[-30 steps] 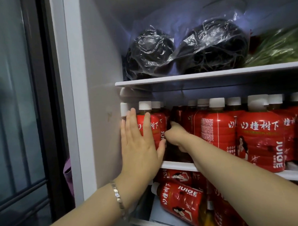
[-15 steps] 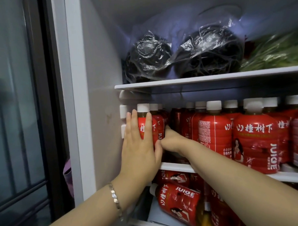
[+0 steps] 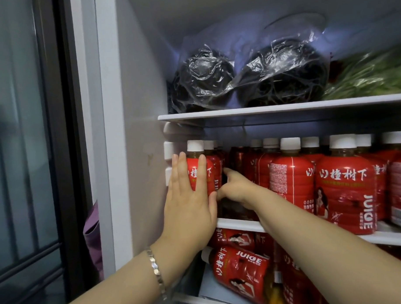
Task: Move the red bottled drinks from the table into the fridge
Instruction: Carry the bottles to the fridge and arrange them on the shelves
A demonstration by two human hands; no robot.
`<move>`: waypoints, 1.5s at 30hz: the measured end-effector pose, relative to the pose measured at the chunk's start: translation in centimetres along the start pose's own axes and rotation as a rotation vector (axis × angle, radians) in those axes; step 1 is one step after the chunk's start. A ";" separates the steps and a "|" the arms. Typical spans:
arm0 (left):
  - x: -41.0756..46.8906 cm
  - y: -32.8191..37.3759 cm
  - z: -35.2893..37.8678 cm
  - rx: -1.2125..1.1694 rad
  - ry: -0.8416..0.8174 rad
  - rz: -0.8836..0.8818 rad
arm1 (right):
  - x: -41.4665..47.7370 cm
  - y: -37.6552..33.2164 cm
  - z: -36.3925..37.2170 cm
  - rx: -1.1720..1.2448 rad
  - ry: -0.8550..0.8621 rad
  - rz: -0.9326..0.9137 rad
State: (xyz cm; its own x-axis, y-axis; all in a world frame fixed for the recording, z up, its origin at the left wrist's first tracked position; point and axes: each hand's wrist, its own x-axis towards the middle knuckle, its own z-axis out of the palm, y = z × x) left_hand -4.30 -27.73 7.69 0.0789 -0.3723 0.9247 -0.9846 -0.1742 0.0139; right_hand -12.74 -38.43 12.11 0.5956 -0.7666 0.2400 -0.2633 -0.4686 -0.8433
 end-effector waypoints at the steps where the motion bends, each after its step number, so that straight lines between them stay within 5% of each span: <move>1: 0.1 0.2 0.1 -0.006 -0.007 -0.001 | -0.5 -0.2 -0.1 -0.015 -0.002 -0.006; 7: 0.3 0.6 -0.4 -0.039 -0.074 -0.039 | -4.9 -1.3 0.5 -0.368 0.137 -0.199; 11: 0.3 0.6 -0.9 -0.055 -0.107 -0.041 | -9.5 -2.1 -3.3 -0.867 0.730 -0.646; 13: 0.4 0.7 -1.4 -0.067 -0.131 -0.039 | -9.8 -2.0 -5.2 -1.079 0.844 -0.485; 15: 0.3 0.7 -2.2 -0.123 -0.205 -0.069 | -10.0 -2.4 -5.9 -1.177 0.701 -0.136; 17: 0.3 0.7 -3.1 -0.207 -0.233 -0.100 | -9.8 -2.5 -6.0 -1.273 0.615 -0.026; 21: 0.1 0.9 -4.5 -0.314 -0.225 -0.093 | -9.8 -2.8 -5.7 -1.098 0.528 -0.142; 26: -0.7 2.7 -5.3 -0.573 -0.283 0.085 | -10.9 -2.0 -5.5 -0.527 0.554 -0.365; 29: -0.1 4.7 -5.6 -0.782 -0.403 -0.070 | -11.9 -2.9 -3.6 -0.285 0.542 -0.452; 32: 0.4 5.2 -5.5 -0.874 -0.309 -0.240 | -11.9 -3.8 -2.6 -0.163 0.351 -0.470; 34: 0.1 4.7 -5.8 -0.807 -0.242 -0.301 | -11.2 -3.9 -3.5 -0.020 0.384 -0.479; 36: -0.3 3.8 -6.4 -0.704 -0.174 -0.356 | -9.8 -3.0 -4.9 -0.117 0.560 -0.323; 39: -0.1 2.4 -7.1 -0.575 -0.103 -0.367 | -7.7 -2.1 -4.8 -0.388 0.599 -0.006; 45: 0.8 2.0 -7.5 -0.582 -0.026 -0.414 | -4.5 -2.4 -3.6 -0.423 0.656 0.148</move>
State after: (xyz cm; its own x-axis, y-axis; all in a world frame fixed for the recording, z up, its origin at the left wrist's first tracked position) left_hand -7.34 -21.50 11.31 0.4610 -0.4037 0.7902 -0.7959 0.2056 0.5694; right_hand -17.56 -35.43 14.78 -0.0018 -0.8745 0.4851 -0.6489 -0.3681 -0.6660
